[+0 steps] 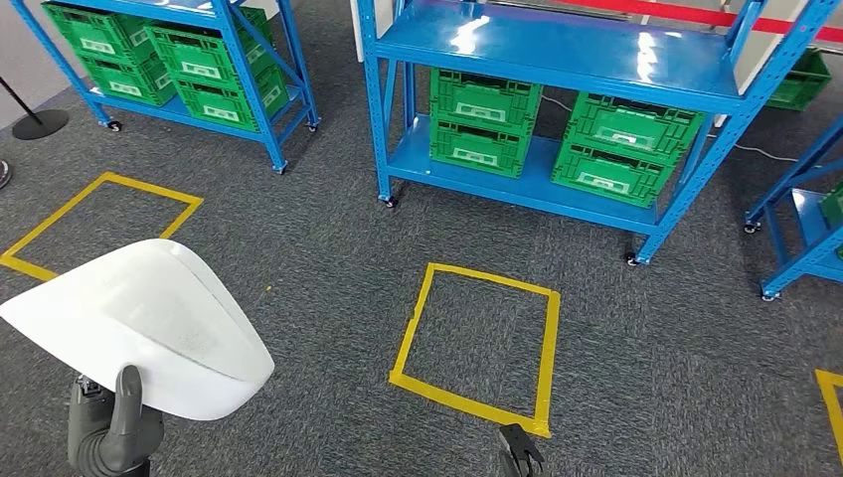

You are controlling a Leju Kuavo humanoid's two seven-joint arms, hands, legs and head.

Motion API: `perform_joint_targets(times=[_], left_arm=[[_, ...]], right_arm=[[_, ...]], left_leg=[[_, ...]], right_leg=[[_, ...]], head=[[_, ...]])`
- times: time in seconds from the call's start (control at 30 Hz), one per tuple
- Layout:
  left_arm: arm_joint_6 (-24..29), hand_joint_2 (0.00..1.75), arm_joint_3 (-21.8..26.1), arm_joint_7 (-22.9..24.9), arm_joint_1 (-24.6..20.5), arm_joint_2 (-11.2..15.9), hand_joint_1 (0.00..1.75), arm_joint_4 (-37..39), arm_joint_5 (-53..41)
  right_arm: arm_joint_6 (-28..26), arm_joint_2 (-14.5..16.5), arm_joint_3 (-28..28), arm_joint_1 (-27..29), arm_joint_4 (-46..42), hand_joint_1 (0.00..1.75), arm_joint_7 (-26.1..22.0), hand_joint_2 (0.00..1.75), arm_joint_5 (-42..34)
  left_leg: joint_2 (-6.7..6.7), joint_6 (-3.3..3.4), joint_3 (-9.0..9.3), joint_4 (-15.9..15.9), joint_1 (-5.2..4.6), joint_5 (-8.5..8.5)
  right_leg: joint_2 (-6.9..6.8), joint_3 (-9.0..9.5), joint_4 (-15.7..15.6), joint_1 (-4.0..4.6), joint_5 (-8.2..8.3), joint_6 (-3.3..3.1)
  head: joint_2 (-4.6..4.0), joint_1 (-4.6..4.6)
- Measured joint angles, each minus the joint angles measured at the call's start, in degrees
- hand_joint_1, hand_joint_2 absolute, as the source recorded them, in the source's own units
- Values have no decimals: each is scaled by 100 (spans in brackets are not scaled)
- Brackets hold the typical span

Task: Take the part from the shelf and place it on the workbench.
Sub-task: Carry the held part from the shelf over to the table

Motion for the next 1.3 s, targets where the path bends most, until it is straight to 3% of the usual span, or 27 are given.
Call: perform_joint_targets(times=[0.03,0.1,0.17,0.23,0.3,0.33,0.37,0.4,0.47,0.5,0.53,0.6,0.67,0.73,0.8,0.83,0.87,0.93,0.97,1.03,1.1,1.13,1.2,1.23,1.3], left_arm=[[7,175,0,-4,1,2,175,-2,7],[16,175,1,-9,19,15,175,-3,21],[23,175,2,-8,20,36,175,-1,42],[24,175,2,-4,-9,45,175,13,72],[41,175,1,-18,-15,47,175,33,82],[59,175,1,-36,-5,50,175,38,78],[76,175,0,-55,4,54,175,38,71],[90,175,0,-71,11,60,175,31,63],[99,175,0,-89,10,69,175,4,56],[102,175,0,-96,10,72,175,-9,55],[109,175,0,-102,14,75,175,-19,56],[149,175,0,-113,60,89,175,-48,56],[213,175,1,-129,114,100,175,-98,56],[280,175,2,-157,148,100,175,-132,82],[342,175,2,-195,229,104,175,-140,190],[367,175,2,-214,292,111,175,-144,267],[388,175,3,-230,357,118,175,-149,331],[412,175,4,-258,473,125,175,-190,382],[419,175,4,-269,515,124,175,-229,375],[422,175,4,-264,569,119,175,-325,354],[421,175,4,-204,591,103,175,-377,347],[416,175,4,-171,595,90,175,-384,343],[395,175,3,-132,563,60,175,-380,330],[379,175,2,-127,536,43,175,-372,322],[355,175,1,-123,497,10,175,-343,312]], right_arm=[[4,1,-1,2,0,0,2,0,-5],[9,1,-2,-1,0,0,5,0,-6],[14,2,-2,-16,0,0,16,0,8],[19,2,-1,-9,0,0,36,0,39],[18,2,-1,17,0,0,14,0,61],[17,2,-1,24,0,0,-20,0,63],[16,2,-1,23,0,0,-56,0,64],[16,3,-1,19,0,0,-84,0,63],[16,7,-2,12,0,0,-108,0,63],[16,9,-2,11,0,0,-116,0,62],[17,10,-2,11,0,0,-127,0,61],[27,13,-1,5,0,0,-154,0,64],[50,14,2,-5,0,0,-157,0,89],[72,9,4,3,0,0,-165,0,107],[74,4,4,28,0,0,-244,0,84],[69,1,4,37,0,0,-296,0,74],[64,-1,4,37,0,0,-334,0,82],[61,-9,16,25,0,0,-351,0,152],[61,-13,29,17,0,0,-343,0,188],[57,-19,51,6,0,0,-329,0,203],[53,-30,55,-4,0,0,-292,0,185],[52,-40,55,-10,0,0,-272,0,177],[60,-63,54,-18,0,0,-255,0,151],[65,-80,54,-12,0,0,-262,0,128],[69,-111,51,13,0,0,-273,0,80]], left_leg=[[-62,-49,-27,-3,1,19],[-131,-124,-73,-23,17,57],[107,-173,-195,190,4,-88],[463,-207,-488,857,-10,-483],[588,-230,-761,1520,-2,-771],[609,-229,-759,1582,0,-759],[635,-219,-634,1404,-1,-647],[708,-196,-402,1026,-8,-471],[1004,-116,52,231,-50,-215],[1105,-77,171,15,-73,-159],[1136,-45,187,-58,-94,-151],[980,8,173,-92,-86,-105],[838,70,209,-165,-46,-52],[693,115,223,-194,-24,-19],[524,132,205,-180,-24,-15],[437,132,200,-166,-24,-17],[354,125,196,-148,-20,-21],[198,90,183,-93,-3,-44],[121,58,161,-53,-1,-61],[-5,-20,105,-14,3,-65],[-99,-99,63,-36,17,-32],[-46,-128,39,-23,20,-36],[258,-171,-126,284,9,-219],[438,-185,-276,605,6,-391],[583,-211,-615,1339,17,-707]], right_leg=[[6,2,-24,10,-18,-31],[-135,-2,-42,17,25,-119],[-269,1,-78,7,64,-203],[-421,-8,-92,22,73,-250],[-594,-20,-91,42,70,-261],[-677,-22,-91,47,68,-261],[-755,-19,-90,50,64,-259],[-831,-9,-90,53,57,-252],[-959,21,-88,74,33,-217],[-1016,34,-87,85,24,-192],[-1077,51,-92,93,20,-167],[-1172,95,-116,92,7,-108],[-933,67,20,79,-118,-51],[-533,-200,605,67,-423,-23],[-382,-570,1310,67,-658,-11],[-362,-666,1448,63,-634,-5],[-350,-651,1354,55,-496,-1],[-211,-359,657,17,-92,5],[-106,-212,317,5,31,2],[10,-84,5,4,77,-29],[-96,-80,-22,20,96,-101],[-156,-66,-44,20,116,-145],[-287,-40,-90,12,149,-225],[-353,-40,-96,22,152,-244],[-500,-49,-96,41,148,-260]], head=[[0,-1],[0,-1],[0,-20],[0,-42],[1,-44],[0,-44],[0,-45],[0,-45],[1,-42],[1,-40],[1,-39],[0,-37],[0,-31],[1,-14],[1,-2],[1,-2],[0,-1],[-1,-2],[-1,-3],[0,-5],[1,-6],[1,-10],[1,-26],[1,-34],[1,-38]])
